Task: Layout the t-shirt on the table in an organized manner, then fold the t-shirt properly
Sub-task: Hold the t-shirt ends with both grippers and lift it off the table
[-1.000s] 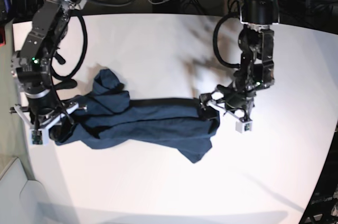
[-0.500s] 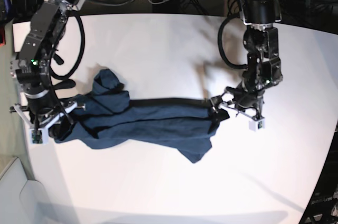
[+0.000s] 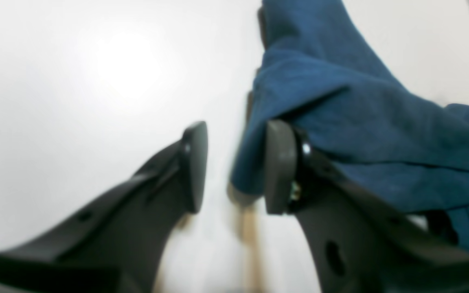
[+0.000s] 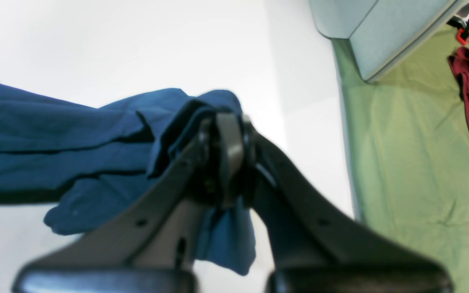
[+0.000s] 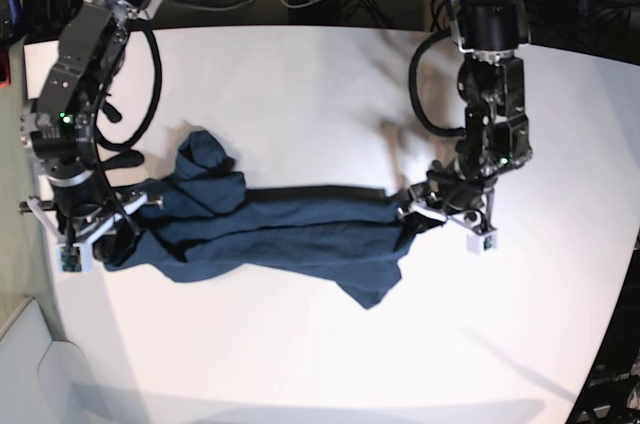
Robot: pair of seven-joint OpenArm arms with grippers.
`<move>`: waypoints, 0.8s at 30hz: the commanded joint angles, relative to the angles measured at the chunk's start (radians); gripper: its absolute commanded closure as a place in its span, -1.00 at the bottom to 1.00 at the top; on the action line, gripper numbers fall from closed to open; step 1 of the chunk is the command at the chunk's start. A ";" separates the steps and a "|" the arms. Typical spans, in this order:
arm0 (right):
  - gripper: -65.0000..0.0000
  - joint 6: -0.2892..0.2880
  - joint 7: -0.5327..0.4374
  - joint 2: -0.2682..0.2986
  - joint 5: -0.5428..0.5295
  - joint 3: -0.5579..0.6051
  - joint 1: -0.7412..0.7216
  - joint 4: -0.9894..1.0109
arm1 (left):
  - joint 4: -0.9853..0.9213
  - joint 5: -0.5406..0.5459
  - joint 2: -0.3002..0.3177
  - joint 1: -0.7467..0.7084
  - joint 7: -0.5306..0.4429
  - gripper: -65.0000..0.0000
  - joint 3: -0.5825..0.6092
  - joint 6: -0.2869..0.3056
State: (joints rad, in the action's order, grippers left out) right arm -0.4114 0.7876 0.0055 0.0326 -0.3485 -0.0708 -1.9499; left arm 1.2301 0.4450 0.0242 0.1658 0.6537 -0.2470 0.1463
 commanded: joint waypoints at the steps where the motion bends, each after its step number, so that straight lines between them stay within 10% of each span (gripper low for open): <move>1: 1.00 0.003 -0.029 0.008 -0.007 -0.001 -0.014 -0.015 | 0.017 0.010 0.001 0.024 -0.018 0.31 -0.002 0.008; 19: 1.00 0.003 -0.029 0.008 -0.006 -0.001 -0.001 -0.015 | -0.071 0.010 -0.017 0.059 -0.018 0.30 0.001 0.009; 24: 1.00 0.003 -0.029 0.008 -0.006 -0.001 -0.001 -0.015 | -0.069 0.011 -0.019 0.059 -0.018 0.76 -0.005 0.009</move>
State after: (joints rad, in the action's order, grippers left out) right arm -0.4114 0.7856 0.0055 0.0364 -0.3485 -0.0547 -1.9499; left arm 1.1404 0.4450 0.0029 0.2012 0.6533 -0.2516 0.1467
